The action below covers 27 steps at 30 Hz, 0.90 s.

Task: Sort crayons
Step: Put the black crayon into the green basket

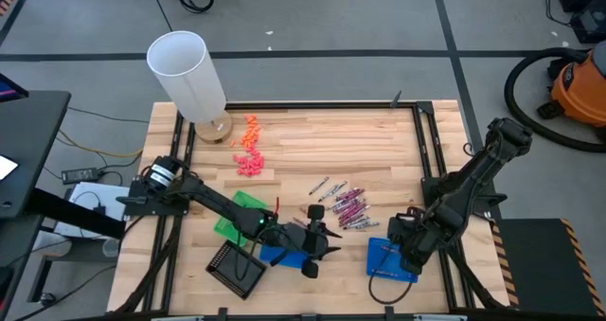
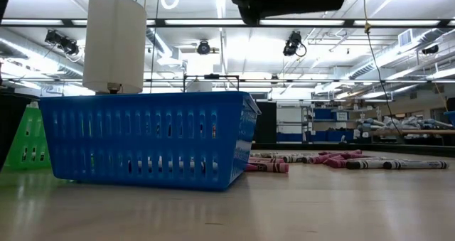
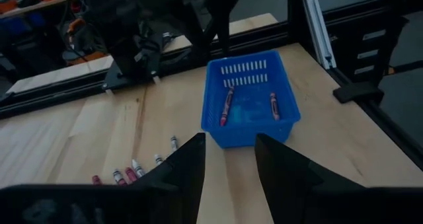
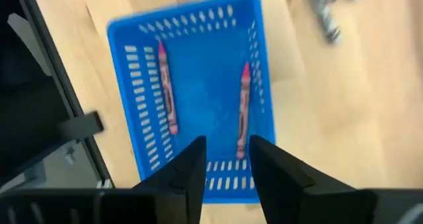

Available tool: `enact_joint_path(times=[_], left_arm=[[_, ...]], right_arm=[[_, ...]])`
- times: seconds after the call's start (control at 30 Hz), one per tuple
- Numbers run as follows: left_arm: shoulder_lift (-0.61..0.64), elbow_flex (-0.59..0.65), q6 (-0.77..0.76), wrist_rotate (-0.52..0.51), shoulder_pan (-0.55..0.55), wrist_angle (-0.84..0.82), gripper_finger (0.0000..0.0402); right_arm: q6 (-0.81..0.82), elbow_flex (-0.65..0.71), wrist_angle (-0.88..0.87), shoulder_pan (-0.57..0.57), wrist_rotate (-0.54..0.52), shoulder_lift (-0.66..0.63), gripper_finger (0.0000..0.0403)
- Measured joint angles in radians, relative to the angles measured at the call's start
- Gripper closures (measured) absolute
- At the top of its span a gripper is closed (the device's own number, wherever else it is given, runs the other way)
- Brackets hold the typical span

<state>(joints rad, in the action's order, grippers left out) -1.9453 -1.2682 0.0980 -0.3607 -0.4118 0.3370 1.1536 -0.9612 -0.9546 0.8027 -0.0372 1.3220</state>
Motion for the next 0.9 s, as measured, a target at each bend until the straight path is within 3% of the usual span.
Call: enact_joint_path(times=[0.2, 0.53, 0.73, 0.9], left_arm=[[0.000, 0.000, -0.020, 0.000, 0.000, -0.029, 0.0260], [0.011, 0.001, -0.095, -0.016, 0.012, -0.137, 0.0260], [0.011, 0.000, -0.198, -0.078, 0.034, -0.267, 0.0260], [0.011, 0.000, -0.306, -0.149, 0.054, -0.416, 0.0260]], right_arm=[[-0.196, -0.047, -0.011, -0.078, -0.097, -0.002, 0.0278], [-0.465, -0.048, 0.024, -0.221, -0.166, -0.001, 0.0278], [-0.602, -0.047, 0.039, -0.281, -0.257, -0.001, 0.0278], [-0.774, 0.024, 0.202, -0.388, -0.282, 0.001, 0.0278]])
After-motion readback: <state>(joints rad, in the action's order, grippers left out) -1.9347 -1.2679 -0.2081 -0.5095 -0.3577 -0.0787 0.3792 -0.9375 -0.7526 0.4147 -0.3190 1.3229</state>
